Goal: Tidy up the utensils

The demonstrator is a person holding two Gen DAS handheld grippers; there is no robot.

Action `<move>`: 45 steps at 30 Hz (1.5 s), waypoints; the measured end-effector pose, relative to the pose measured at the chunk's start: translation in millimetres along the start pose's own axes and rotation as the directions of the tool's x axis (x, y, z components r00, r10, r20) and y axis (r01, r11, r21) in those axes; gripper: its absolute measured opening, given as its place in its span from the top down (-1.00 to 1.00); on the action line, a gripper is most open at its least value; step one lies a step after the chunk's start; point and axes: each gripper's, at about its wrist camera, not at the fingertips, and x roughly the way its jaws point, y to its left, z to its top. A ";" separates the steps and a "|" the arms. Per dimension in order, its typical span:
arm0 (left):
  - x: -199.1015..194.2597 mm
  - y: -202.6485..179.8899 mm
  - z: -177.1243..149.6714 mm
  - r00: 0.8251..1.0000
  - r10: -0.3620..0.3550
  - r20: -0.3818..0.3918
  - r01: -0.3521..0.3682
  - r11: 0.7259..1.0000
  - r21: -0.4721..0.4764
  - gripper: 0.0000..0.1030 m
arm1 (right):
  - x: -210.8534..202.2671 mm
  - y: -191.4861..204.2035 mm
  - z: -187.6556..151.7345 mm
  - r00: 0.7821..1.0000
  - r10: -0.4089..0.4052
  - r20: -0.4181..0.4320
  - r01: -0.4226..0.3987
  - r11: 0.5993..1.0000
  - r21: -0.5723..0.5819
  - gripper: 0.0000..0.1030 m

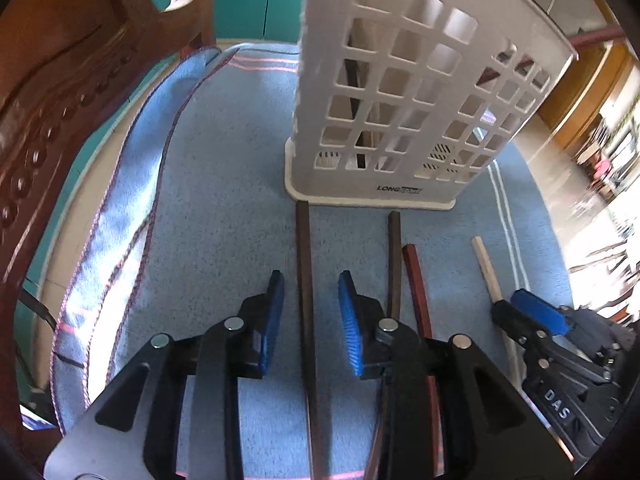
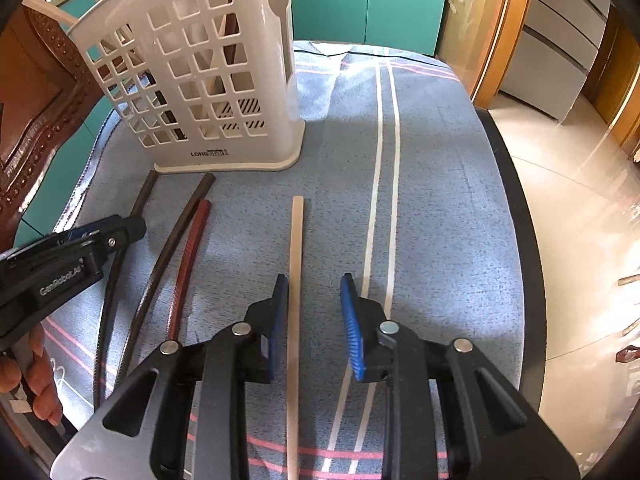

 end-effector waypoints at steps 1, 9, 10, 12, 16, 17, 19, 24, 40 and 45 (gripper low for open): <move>0.8 -1.8 0.2 1.000 0.014 0.004 -0.014 1.000 0.011 0.43 | 0.2 0.3 -0.4 1.000 -0.003 0.002 0.003 1.000 -0.001 0.48; 3.4 -12.5 2.3 0.997 0.077 0.011 -0.077 0.995 0.069 0.43 | -0.6 2.0 3.2 1.000 -0.007 -0.009 0.007 1.000 0.014 0.48; 3.6 -12.2 -0.3 0.997 0.077 0.010 -0.077 0.995 0.065 0.43 | -1.1 1.4 3.7 1.000 -0.002 -0.009 0.002 1.000 0.022 0.48; 4.5 -7.9 0.0 0.997 0.077 0.007 -0.078 0.995 0.058 0.43 | -3.7 2.5 3.6 1.000 0.021 -0.004 -0.021 0.999 0.028 0.48; 5.4 -3.2 1.9 0.997 0.077 0.005 -0.077 0.996 0.054 0.42 | -3.4 10.8 1.0 1.000 0.012 -0.015 -0.012 1.000 -0.005 0.48; 7.7 -3.2 4.1 0.997 0.078 0.004 -0.078 0.995 0.055 0.38 | -2.8 12.6 0.1 1.000 0.009 -0.016 -0.010 1.000 -0.011 0.48; 8.9 -4.1 4.7 0.997 0.079 0.005 -0.080 0.995 0.062 0.32 | -2.1 13.7 0.1 1.000 0.000 -0.013 -0.001 1.000 -0.020 0.48; 10.1 -11.7 3.9 0.995 0.099 0.011 -0.100 0.991 0.084 0.13 | -1.7 16.8 1.0 1.000 -0.018 -0.013 0.017 0.999 -0.035 0.48; 10.7 -12.8 4.3 0.996 0.090 0.012 -0.091 0.993 0.078 0.35 | 0.4 23.6 3.7 1.000 -0.024 -0.010 0.023 0.998 -0.067 0.39; 9.5 -7.7 5.8 0.996 0.090 0.011 -0.090 0.994 0.058 0.83 | 0.6 28.4 6.2 1.000 0.003 -0.015 -0.004 0.996 -0.088 0.87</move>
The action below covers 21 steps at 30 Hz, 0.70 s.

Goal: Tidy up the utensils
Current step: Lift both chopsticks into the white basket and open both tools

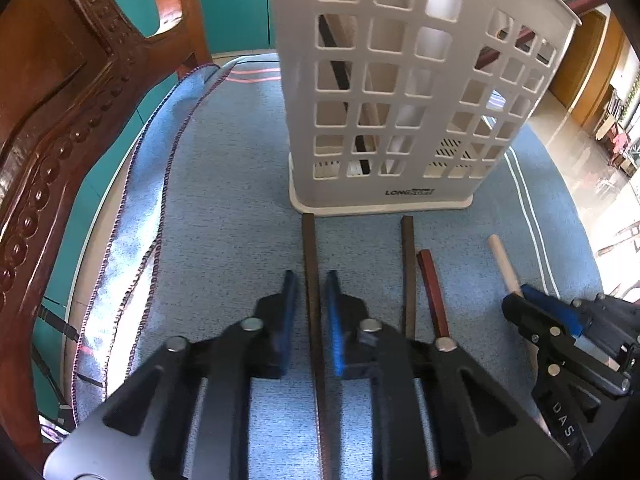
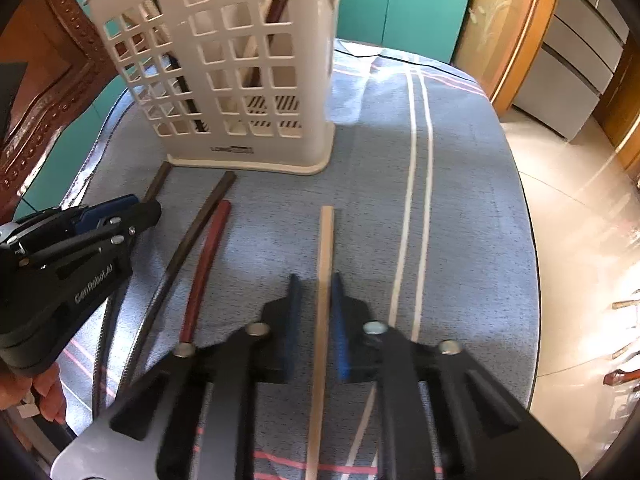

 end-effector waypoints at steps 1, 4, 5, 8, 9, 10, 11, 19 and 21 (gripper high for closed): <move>-0.1 1.0 0.3 1.000 -0.008 -0.001 0.008 1.000 -0.005 0.85 | -0.2 1.0 0.1 1.000 -0.001 0.001 0.001 1.000 -0.001 0.87; -2.0 3.6 0.3 1.000 -0.017 0.005 0.017 1.000 -0.014 0.86 | -2.5 -1.2 -1.1 0.999 0.036 0.013 -0.036 0.999 0.030 0.88; -5.5 3.9 0.8 1.000 -0.017 0.018 0.017 1.000 -0.014 0.86 | -5.2 -4.0 -1.9 0.998 0.054 0.020 -0.055 0.997 0.048 0.88; -21.2 6.5 1.5 0.997 -0.036 0.063 0.038 0.999 -0.021 0.86 | -22.6 -9.9 -3.0 0.996 0.057 0.068 -0.061 0.996 0.062 0.88; -27.9 7.2 0.8 0.996 -0.045 0.083 0.047 0.999 -0.022 0.86 | -30.9 -11.5 -2.4 0.995 0.054 0.087 -0.060 0.996 0.060 0.88; -32.8 8.0 0.0 0.994 -0.050 0.097 0.052 0.998 -0.023 0.86 | -37.0 -13.0 -1.5 0.994 0.053 0.100 -0.059 0.997 0.059 0.88; -39.4 9.2 -0.6 0.992 -0.052 0.116 0.055 0.998 -0.025 0.86 | -46.9 -15.6 -0.9 0.991 0.051 0.122 -0.059 0.996 0.060 0.88; -119.1 21.4 -14.0 0.935 -0.088 0.343 0.104 0.994 -0.027 0.86 | -116.2 -29.9 -5.4 0.960 0.090 0.265 -0.116 0.990 0.085 0.88; -135.4 26.4 -14.8 0.920 -0.106 0.376 0.134 0.990 -0.051 0.87 | -133.3 -33.0 -7.1 0.950 0.098 0.297 -0.128 0.988 0.082 0.87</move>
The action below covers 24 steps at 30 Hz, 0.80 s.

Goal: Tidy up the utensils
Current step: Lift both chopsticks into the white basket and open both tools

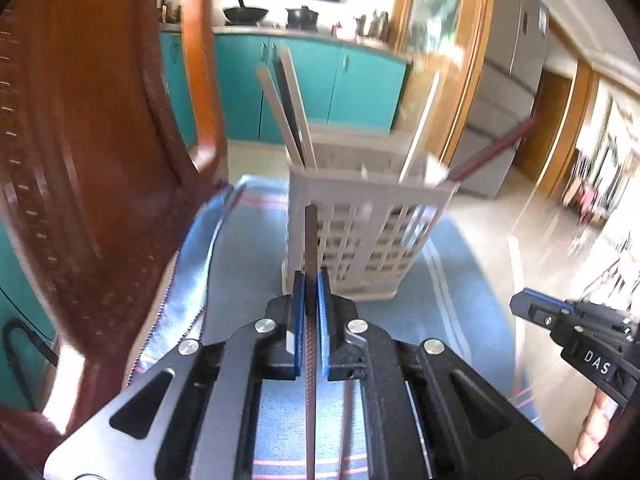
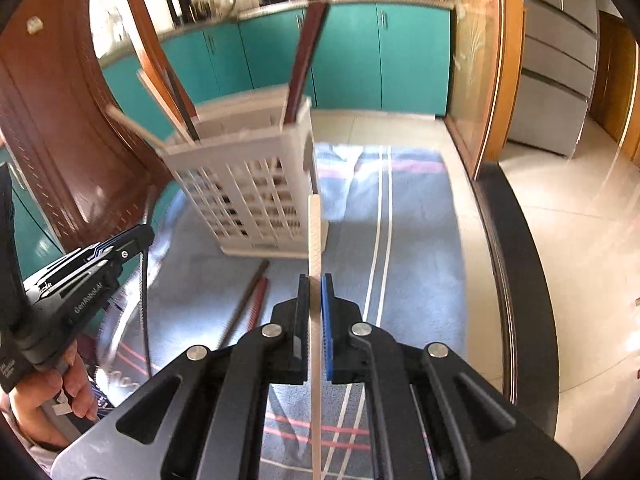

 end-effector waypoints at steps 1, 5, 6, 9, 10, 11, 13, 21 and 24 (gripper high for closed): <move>-11.1 3.1 3.4 1.000 -0.015 0.023 0.016 1.000 -0.014 0.87 | -7.1 -1.2 2.0 1.000 0.005 0.016 -0.005 1.000 0.001 0.87; -50.6 6.9 25.0 0.990 -0.051 0.129 0.058 0.997 -0.049 0.87 | -29.7 -2.7 10.4 0.998 0.024 0.064 -0.025 1.000 0.010 0.87; -62.5 8.6 31.5 0.985 -0.059 0.164 0.069 0.996 -0.058 0.87 | -39.5 -3.7 15.8 0.996 0.038 0.085 -0.040 0.999 0.018 0.87; -95.8 9.2 54.4 0.954 -0.088 0.286 0.115 0.990 -0.078 0.87 | -59.7 -4.1 30.9 0.987 0.068 0.142 -0.073 0.997 0.031 0.87; -108.2 10.1 64.3 0.932 -0.093 0.350 0.129 0.988 -0.083 0.87 | -66.9 -4.0 36.1 0.984 0.077 0.163 -0.083 0.996 0.034 0.87; -115.3 9.5 69.7 0.916 -0.088 0.391 0.131 0.988 -0.083 0.87 | -72.2 -3.7 42.6 0.979 0.087 0.183 -0.095 0.995 0.034 0.87; -131.1 9.3 80.8 0.866 -0.076 0.494 0.133 0.988 -0.082 0.87 | -83.8 -2.1 59.1 0.969 0.109 0.223 -0.118 0.993 0.029 0.87; -102.4 26.3 99.5 0.819 -0.013 0.573 0.164 0.964 -0.212 0.87 | -115.4 15.9 128.4 0.911 0.151 0.384 -0.159 0.987 -0.011 0.87; -73.0 25.7 98.4 0.850 0.004 0.527 0.131 0.967 -0.219 0.87 | -110.5 20.9 148.7 0.879 0.099 0.466 -0.116 0.993 0.006 0.87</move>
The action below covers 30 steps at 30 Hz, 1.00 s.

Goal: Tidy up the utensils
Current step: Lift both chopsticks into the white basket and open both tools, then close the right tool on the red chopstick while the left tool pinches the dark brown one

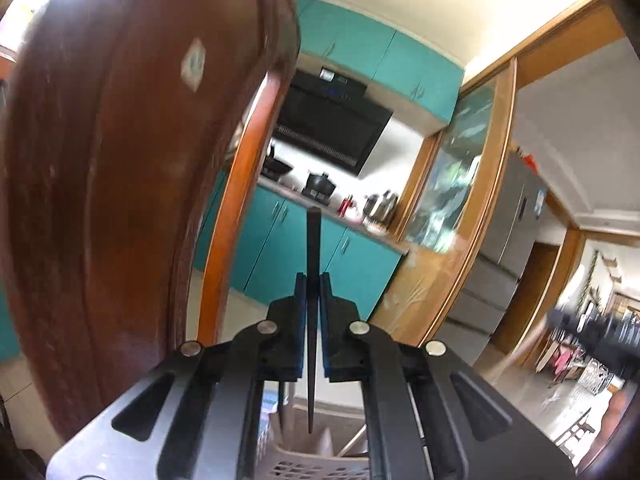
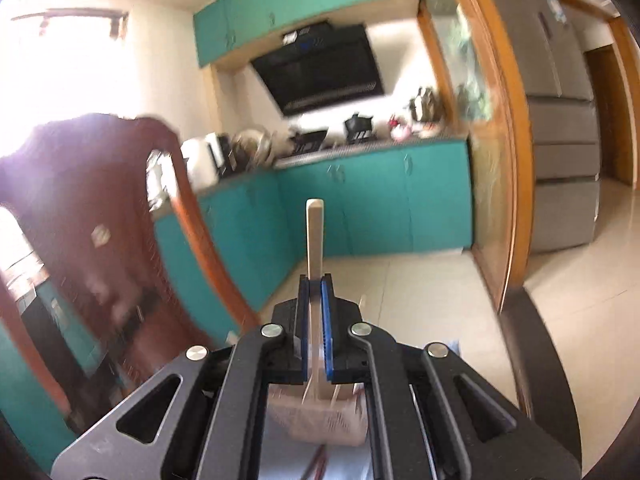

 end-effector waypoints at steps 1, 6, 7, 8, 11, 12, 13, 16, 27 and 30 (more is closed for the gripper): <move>8.4 1.9 -2.6 1.000 0.001 -0.015 -0.001 1.000 0.003 0.87 | 8.3 1.2 0.0 1.000 -0.010 0.006 0.010 1.000 0.002 0.87; 27.6 3.3 -22.2 0.995 0.021 -0.094 -0.017 0.999 0.045 0.87 | 56.0 8.5 -36.1 0.995 -0.045 -0.095 0.042 0.999 -0.031 0.87; 29.0 3.8 -23.6 0.994 0.019 -0.105 -0.014 0.999 0.045 0.87 | 64.7 9.0 -47.5 0.992 -0.048 -0.120 0.044 0.998 -0.036 0.87; 31.1 5.0 -25.9 0.993 0.013 -0.121 -0.007 0.999 0.045 0.87 | 70.6 10.0 -55.3 0.989 -0.051 -0.136 0.046 0.998 -0.039 0.87; 40.8 9.7 -29.7 0.988 0.010 -0.151 -0.004 0.999 0.043 0.86 | 83.7 9.5 -74.9 0.983 -0.052 -0.179 0.044 0.998 -0.050 0.87; 40.8 9.7 -30.4 0.988 0.010 -0.156 -0.003 0.999 0.047 0.86 | 85.6 9.6 -79.0 0.980 -0.058 -0.190 0.048 0.997 -0.056 0.87; 40.6 9.3 -30.9 0.988 0.013 -0.154 -0.004 0.999 0.055 0.86 | 85.0 10.1 -81.2 0.979 -0.059 -0.194 0.048 0.997 -0.061 0.86; 36.0 11.2 -31.5 0.987 0.017 -0.159 -0.007 0.998 0.063 0.50 | 68.2 9.1 -79.4 0.987 -0.048 -0.150 0.039 0.997 -0.059 0.52; 0.4 28.6 -50.0 0.984 0.028 -0.177 -0.018 0.998 0.063 0.23 | 12.0 -8.9 -161.1 0.960 0.001 -0.280 0.011 0.999 0.042 0.47; -0.2 27.4 -70.4 0.965 0.069 -0.252 -0.041 0.993 0.115 0.22 | 61.5 -7.8 -222.7 0.841 -0.031 -0.541 0.043 0.999 0.009 0.47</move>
